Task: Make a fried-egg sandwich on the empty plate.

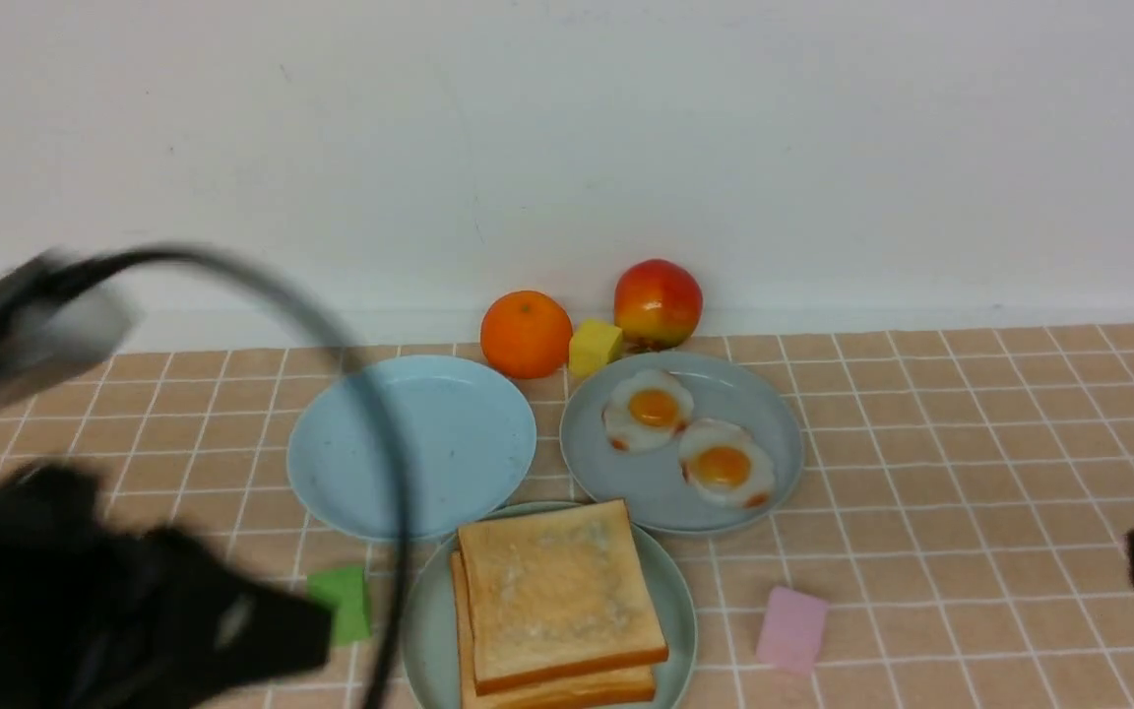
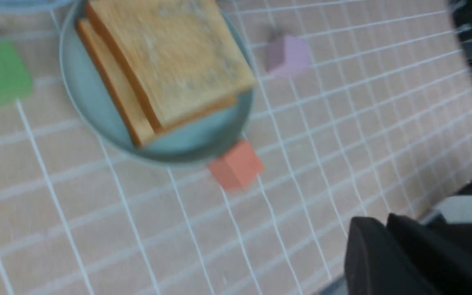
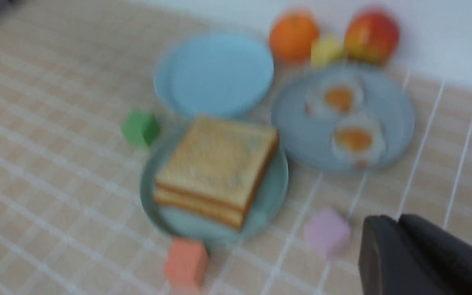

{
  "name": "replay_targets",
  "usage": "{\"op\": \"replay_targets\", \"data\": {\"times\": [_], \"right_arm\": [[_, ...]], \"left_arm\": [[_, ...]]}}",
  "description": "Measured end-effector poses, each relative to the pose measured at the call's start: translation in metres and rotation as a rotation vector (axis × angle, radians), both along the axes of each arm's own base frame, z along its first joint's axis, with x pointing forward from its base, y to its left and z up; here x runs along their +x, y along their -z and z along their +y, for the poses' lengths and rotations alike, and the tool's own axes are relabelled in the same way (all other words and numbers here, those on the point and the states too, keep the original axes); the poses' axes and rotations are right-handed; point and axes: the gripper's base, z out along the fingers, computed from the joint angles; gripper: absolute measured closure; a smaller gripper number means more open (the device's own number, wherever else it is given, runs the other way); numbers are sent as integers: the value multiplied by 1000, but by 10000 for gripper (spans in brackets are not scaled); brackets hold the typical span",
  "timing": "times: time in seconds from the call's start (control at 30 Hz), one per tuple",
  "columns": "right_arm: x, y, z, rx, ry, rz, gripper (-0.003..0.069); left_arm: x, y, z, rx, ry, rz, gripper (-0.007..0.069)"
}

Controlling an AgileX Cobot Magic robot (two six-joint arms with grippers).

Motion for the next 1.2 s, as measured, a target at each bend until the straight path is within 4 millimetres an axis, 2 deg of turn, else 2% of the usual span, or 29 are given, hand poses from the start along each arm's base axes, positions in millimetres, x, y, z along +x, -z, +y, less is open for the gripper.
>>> {"op": "replay_targets", "data": {"times": [0.1,0.13,0.17,0.3,0.6,1.03,1.1,1.17,1.2], "right_arm": [[-17,2,-11,68,1,-86,592],[-18,3,-12,72,1,-91,592],[-26,6,-17,94,3,-129,589],[-37,17,-25,107,5,-167,585],[-40,29,-26,79,3,-131,577],[-40,30,-26,72,2,-120,563],[-40,30,-26,72,2,-120,560],[-40,30,-26,72,2,-120,556],[-40,30,-26,72,2,-120,555]], "left_arm": [[-35,6,14,-55,-24,-35,637],[-37,6,15,-59,-26,-37,638],[-52,11,21,-83,-43,-58,638],[-70,17,32,-80,-69,-114,638],[-70,13,34,-96,-97,-169,638],[-70,14,35,-95,-99,-171,638],[-71,17,38,-79,-111,-211,638],[-73,20,48,-1,-155,-372,638],[-72,21,49,9,-157,-373,638]]}}
